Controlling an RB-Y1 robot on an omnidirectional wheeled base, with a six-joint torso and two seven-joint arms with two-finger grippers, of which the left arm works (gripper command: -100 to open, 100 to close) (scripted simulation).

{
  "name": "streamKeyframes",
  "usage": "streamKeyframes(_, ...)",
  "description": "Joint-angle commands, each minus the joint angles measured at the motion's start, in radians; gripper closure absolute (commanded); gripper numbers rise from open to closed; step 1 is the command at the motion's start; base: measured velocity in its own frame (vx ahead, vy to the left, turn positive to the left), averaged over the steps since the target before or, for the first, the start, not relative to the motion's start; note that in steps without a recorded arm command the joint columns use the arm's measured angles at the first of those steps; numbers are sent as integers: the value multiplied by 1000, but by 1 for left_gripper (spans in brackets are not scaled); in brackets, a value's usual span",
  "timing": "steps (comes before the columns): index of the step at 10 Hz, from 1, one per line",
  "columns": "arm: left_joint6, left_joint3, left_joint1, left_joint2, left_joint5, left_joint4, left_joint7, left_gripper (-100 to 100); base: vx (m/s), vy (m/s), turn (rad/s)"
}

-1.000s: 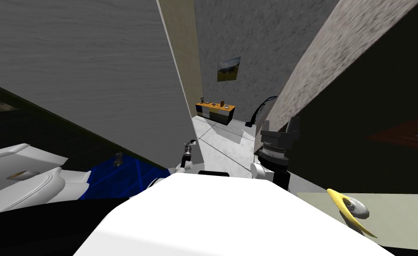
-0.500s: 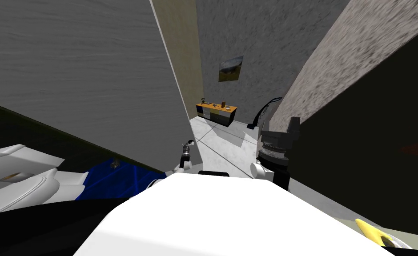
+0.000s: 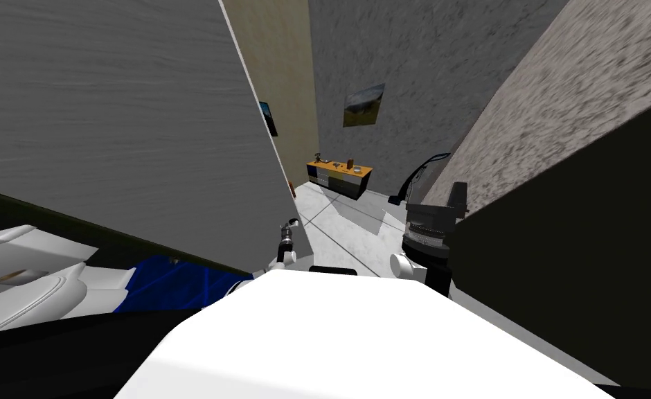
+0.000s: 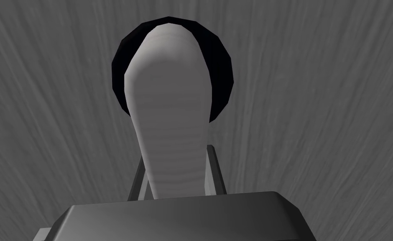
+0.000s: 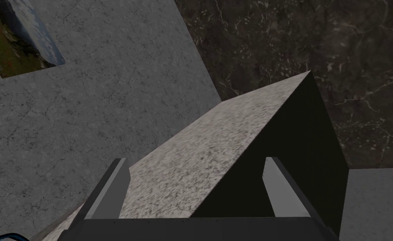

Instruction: Push the door open

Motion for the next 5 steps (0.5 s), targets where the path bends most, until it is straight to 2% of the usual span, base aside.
streamKeyframes(1, 0, 0, 0, 0, 0, 0, 0, 100, 86, -6, 36)
streamKeyframes(3, -3, 24, 1, 7, 17, 1, -9, 100, 144, -35, 46)
streamKeyframes(5, -6, 43, 2, 11, 31, 3, -17, 100, 215, -16, 44)
